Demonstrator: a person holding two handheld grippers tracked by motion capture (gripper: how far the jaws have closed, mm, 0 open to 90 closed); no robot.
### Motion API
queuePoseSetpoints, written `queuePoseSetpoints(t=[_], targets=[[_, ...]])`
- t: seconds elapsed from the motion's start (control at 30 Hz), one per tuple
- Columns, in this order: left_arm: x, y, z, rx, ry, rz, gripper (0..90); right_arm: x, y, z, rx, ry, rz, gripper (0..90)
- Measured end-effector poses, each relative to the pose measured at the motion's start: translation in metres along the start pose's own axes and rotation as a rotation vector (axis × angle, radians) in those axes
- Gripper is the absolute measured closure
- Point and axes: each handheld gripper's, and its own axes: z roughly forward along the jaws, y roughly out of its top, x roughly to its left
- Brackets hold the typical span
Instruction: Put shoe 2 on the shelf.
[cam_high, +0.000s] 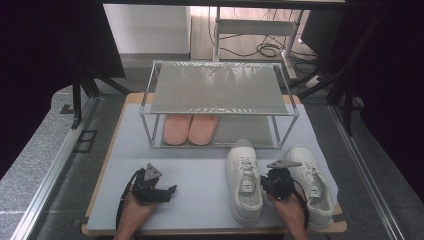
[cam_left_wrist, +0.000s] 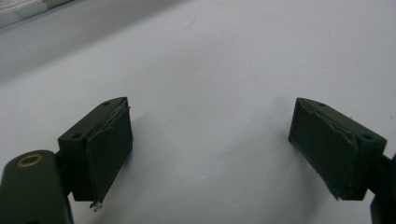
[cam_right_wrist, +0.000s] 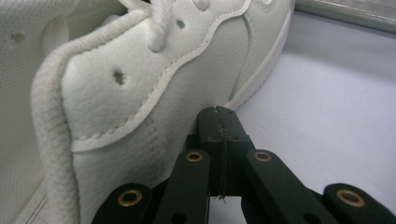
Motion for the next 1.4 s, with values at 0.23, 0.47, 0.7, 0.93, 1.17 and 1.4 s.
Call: queuePoseSetpoints(t=[0.23, 0.47, 0.7, 0.93, 1.17, 1.4], targets=[[0.000, 0.000, 0.000, 0.000, 0.000, 0.000, 13.5, 0.003, 0.004, 0.008, -0.019, 0.055, -0.014, 90.0], [0.000, 0.000, 0.000, 0.000, 0.000, -0.001, 13.5, 0.010, 0.010, 0.017, -0.022, 0.087, -0.040, 90.0], [0.000, 0.000, 0.000, 0.000, 0.000, 0.000, 13.5, 0.016, 0.015, 0.025, -0.027, 0.129, -0.056, 90.0], [0.000, 0.000, 0.000, 0.000, 0.000, -0.001, 13.5, 0.024, 0.020, 0.033, -0.028, 0.160, -0.078, 90.0], [0.000, 0.000, 0.000, -0.001, 0.000, 0.000, 13.5, 0.037, 0.026, 0.041, -0.024, 0.176, -0.128, 90.0], [0.000, 0.000, 0.000, 0.000, 0.000, 0.000, 13.5, 0.035, 0.024, 0.042, 0.004, 0.143, -0.151, 80.4]])
